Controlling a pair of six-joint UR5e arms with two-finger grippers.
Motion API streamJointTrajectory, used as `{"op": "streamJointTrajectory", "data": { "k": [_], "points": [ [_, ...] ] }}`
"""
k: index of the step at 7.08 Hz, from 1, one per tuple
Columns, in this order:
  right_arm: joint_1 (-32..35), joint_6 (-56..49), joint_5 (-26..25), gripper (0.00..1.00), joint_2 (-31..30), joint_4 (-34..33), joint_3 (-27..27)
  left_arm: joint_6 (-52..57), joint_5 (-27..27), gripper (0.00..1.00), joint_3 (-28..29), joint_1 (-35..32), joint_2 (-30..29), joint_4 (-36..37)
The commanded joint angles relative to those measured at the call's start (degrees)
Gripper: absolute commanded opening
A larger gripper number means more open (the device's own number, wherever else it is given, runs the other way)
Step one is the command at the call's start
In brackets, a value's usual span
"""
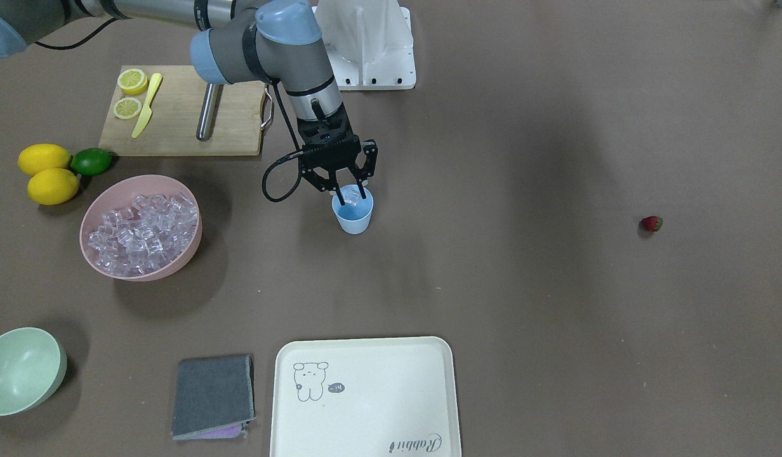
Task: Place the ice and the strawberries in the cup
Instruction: 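Carry the ice cube with the right gripper over the light-blue cup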
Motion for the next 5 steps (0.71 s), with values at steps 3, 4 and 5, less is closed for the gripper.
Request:
{"op": "streamJointTrajectory", "data": {
  "k": [3,4,5],
  "points": [
    [0.6,-0.5,-0.1,0.59,-0.5,0.1,0.5,0.0,0.0,0.98,-0.2,0.0,0.1,0.1],
    [1.9,-0.7,0.6,0.6,-0.8,0.0,1.7,0.0,0.0,0.98,-0.3,0.0,0.0,0.0],
    [4.6,-1.5,2.5,0.61,-5.3,0.0,6.1,0.0,0.0,0.98,-0.5,0.0,0.0,0.1]
  ]
}}
